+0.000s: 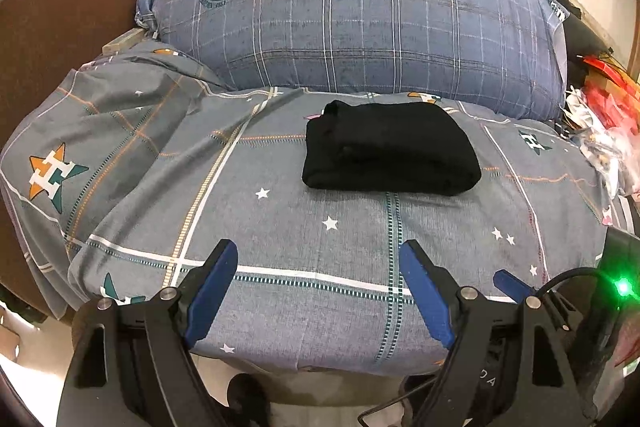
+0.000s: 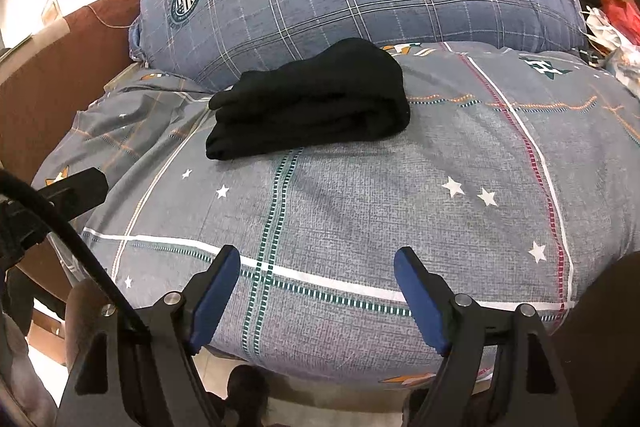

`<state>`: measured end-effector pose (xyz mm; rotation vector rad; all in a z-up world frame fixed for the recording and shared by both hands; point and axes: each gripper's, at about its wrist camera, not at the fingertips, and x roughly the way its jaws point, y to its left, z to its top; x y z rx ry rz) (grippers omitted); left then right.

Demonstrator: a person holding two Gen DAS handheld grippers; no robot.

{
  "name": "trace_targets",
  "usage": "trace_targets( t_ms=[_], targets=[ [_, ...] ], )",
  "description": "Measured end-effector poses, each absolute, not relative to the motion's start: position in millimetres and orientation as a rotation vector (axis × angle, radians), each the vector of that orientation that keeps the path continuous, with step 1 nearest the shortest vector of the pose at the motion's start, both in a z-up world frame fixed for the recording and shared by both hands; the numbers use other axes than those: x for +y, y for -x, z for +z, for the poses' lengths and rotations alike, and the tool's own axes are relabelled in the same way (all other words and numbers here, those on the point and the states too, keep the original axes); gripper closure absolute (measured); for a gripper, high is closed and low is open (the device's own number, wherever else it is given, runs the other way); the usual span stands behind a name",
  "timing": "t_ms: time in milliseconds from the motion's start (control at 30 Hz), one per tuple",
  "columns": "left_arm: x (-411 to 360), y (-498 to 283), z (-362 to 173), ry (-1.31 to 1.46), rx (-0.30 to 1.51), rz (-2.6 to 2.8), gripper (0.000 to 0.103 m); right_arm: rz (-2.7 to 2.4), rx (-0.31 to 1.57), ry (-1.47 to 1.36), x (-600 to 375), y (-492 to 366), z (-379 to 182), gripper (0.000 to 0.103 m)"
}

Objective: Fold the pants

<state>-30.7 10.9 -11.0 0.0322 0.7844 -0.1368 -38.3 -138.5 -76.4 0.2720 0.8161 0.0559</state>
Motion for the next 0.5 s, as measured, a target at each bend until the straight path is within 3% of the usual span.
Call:
trace_targets(
  t_ms=[500],
  targets=[
    [11.7,30.1,-15.0,-0.032,0.792,-0.140,0.021,0.059,0.824,-0.252,-135.6,37.1,-79.0,0.018]
  ],
)
